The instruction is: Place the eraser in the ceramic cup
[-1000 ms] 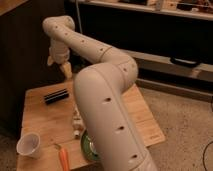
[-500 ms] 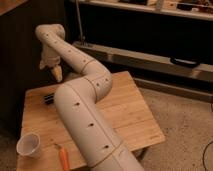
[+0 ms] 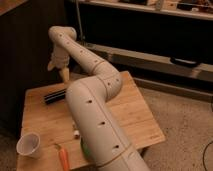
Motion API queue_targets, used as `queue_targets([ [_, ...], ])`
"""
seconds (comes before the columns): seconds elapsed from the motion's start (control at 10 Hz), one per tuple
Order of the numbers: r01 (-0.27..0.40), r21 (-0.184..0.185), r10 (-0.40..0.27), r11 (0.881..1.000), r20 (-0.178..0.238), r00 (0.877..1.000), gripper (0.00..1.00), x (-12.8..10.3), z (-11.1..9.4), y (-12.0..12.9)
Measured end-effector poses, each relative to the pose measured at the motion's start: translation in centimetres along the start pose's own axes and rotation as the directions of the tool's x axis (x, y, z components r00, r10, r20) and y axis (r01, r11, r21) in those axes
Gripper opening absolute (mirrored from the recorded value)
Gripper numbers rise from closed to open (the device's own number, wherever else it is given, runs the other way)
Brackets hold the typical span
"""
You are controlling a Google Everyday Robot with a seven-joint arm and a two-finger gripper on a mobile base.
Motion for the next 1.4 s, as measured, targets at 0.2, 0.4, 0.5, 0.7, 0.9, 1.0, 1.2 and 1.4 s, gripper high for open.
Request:
queue_targets([
  [0.2, -0.011, -0.017, 0.011, 1.000, -0.009, 1.000, 0.80, 0.3, -0.6, 2.0],
  [0.4, -0.039, -0.032, 0.039, 0.999, 0.006, 0.999, 0.80, 1.3, -0.4, 4.0],
  [0.5, -0.056, -0.041, 0.057, 0.998, 0.031, 0.998, 0.80, 1.5, -0.1, 4.1],
  [0.7, -0.079, -0.035, 0.082, 0.996, 0.094, 0.992, 0.80, 1.9, 0.1, 4.2],
  [0.9, -0.093, -0.028, 0.097, 0.995, 0.172, 0.980, 0.80, 2.1, 0.1, 4.7],
  [1.0, -0.095, -0.030, 0.099, 0.995, 0.192, 0.976, 0.80, 1.7, -0.4, 5.1],
  [1.2, -0.105, -0.024, 0.108, 0.994, 0.198, 0.974, 0.80, 1.3, -0.8, 5.9],
  [1.4, -0.110, -0.016, 0.111, 0.994, 0.211, 0.971, 0.80, 0.5, 0.1, 6.7],
])
